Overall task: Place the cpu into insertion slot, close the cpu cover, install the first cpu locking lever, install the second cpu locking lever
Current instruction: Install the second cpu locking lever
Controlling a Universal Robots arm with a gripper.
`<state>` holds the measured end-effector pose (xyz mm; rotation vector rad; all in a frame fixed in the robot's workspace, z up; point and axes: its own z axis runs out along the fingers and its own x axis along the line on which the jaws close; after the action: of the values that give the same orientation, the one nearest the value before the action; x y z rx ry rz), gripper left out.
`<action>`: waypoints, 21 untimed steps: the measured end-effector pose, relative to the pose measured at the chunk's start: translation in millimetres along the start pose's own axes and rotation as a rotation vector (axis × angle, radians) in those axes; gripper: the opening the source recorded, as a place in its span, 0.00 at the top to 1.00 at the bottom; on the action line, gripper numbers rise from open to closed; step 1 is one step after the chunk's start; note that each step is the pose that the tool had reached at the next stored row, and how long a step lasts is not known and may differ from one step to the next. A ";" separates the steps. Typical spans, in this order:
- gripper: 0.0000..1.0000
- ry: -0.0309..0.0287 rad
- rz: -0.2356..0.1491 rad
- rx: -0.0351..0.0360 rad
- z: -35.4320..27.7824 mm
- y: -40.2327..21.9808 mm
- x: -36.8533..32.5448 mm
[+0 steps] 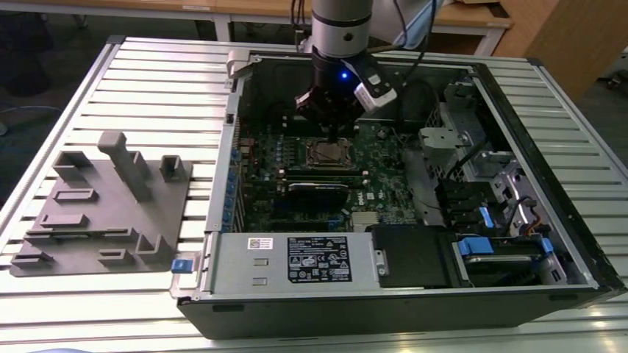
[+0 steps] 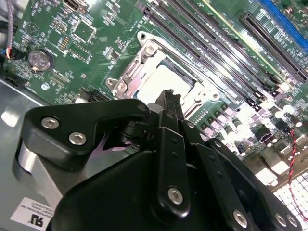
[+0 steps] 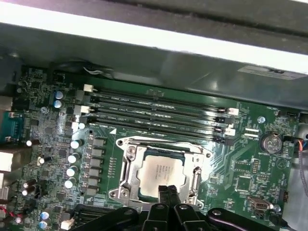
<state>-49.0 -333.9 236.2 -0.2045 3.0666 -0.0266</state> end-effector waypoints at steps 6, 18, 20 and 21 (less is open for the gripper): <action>0.89 0.0005 0.011 0.0018 3.5 1.2 8.4; 0.89 0.0004 0.014 0.0019 3.8 1.9 13.1; 0.89 0.0005 0.015 0.0020 3.8 1.1 13.2; 0.89 0.0006 0.015 0.0021 3.7 0.4 13.3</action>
<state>-62.0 -335.3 231.6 -0.1815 3.0683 -0.0291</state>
